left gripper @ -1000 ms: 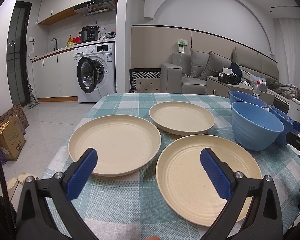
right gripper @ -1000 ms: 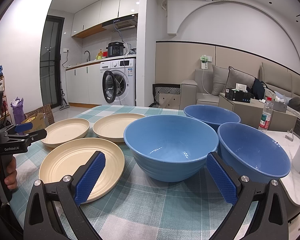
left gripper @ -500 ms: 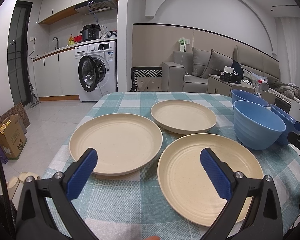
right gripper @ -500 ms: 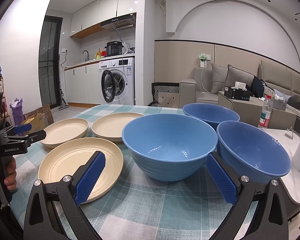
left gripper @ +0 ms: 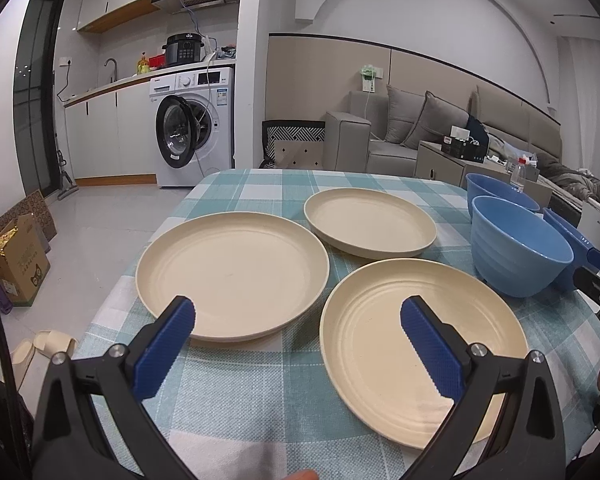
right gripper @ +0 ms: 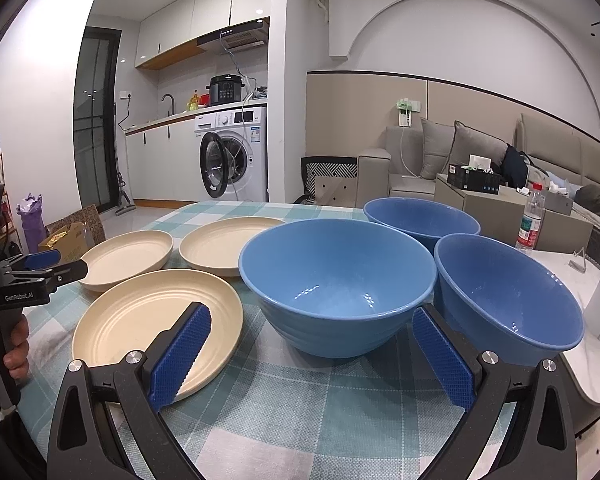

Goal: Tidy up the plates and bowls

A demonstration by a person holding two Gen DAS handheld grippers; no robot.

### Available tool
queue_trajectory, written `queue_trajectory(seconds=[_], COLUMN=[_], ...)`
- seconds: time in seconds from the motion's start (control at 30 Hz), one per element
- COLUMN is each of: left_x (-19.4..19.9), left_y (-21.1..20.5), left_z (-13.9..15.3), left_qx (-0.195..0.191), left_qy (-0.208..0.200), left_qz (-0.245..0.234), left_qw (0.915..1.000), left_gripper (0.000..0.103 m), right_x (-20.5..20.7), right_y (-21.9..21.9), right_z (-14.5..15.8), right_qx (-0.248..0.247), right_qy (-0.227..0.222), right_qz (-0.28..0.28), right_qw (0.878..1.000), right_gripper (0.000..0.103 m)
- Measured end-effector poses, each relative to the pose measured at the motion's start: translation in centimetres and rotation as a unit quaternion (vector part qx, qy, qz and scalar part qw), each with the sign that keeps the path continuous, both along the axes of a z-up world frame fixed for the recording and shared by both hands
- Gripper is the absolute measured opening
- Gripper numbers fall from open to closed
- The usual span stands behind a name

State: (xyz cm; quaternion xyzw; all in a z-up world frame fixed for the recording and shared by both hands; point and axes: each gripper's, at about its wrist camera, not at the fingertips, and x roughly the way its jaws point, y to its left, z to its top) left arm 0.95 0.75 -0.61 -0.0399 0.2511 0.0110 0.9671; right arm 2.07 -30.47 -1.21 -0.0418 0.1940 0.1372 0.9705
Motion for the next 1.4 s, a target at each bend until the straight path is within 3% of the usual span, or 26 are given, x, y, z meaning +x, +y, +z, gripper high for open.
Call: queue_trajectory(seconds=[0.5, 0.83, 1.4], left_x=[-0.4, -0.7, 1.0], left_y=[1.6, 2.5, 5.7], left_z=[2.1, 3.5, 4.9], left_qx=[0.006, 0.003, -0.016], left_qy=[0.006, 0.009, 0.025], left_qz=[0.020, 0.033, 0.068], left_qw=[0.9998, 0.9994, 0.9973], left_gripper=[0.103, 0.103, 0.103], right_x=[-0.7, -0.6, 3.2], right_y=[2.9, 6.1, 12.5], right_z=[2.5, 5.1, 7.9], right_qx=[-0.004, 0.034, 0.018], right_qy=[-0.003, 0.018, 0.041], right_qz=[0.057, 0.111, 0.142], right_qw=[0.998, 0.993, 0.989], right_gripper=[0.103, 0.103, 0.103])
